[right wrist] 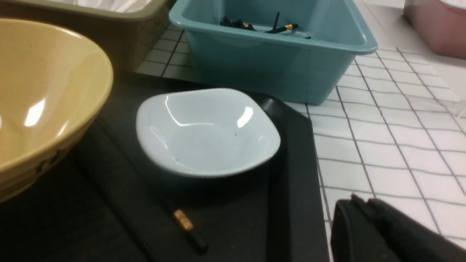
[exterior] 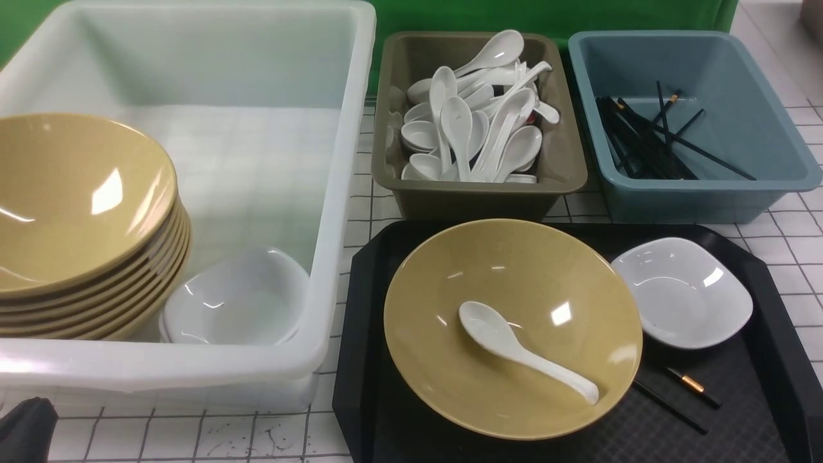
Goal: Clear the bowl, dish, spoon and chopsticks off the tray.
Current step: Use the left arm to grab the soup spoon in the middle
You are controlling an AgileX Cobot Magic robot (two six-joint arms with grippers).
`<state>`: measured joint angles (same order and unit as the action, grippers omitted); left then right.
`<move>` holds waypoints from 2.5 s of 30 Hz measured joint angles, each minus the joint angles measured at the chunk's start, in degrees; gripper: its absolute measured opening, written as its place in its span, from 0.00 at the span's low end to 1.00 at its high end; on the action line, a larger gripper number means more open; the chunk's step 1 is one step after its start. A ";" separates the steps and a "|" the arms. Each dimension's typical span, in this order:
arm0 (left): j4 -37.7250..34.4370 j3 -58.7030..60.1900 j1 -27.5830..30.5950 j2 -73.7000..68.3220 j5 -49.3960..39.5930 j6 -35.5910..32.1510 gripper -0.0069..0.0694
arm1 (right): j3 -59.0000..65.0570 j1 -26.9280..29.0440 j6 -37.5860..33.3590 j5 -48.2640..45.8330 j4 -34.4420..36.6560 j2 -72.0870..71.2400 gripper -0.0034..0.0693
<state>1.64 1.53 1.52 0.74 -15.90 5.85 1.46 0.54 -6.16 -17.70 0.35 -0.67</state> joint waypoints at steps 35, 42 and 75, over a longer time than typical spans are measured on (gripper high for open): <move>-3.27 -46.12 -4.16 -36.42 -1.12 9.70 0.08 | -34.53 0.00 10.38 -8.43 0.37 16.83 0.18; -18.62 -58.92 -20.14 -59.81 -26.07 -10.75 0.08 | -33.47 0.00 -9.95 -28.48 11.56 29.70 0.10; -8.03 -103.74 -41.84 -125.61 -52.35 -5.85 0.51 | -22.02 -5.69 -21.26 -18.69 24.30 34.55 0.10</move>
<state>-6.39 -102.20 -40.32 -124.88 -68.25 0.00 -20.56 -5.16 -27.42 -36.40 24.65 33.88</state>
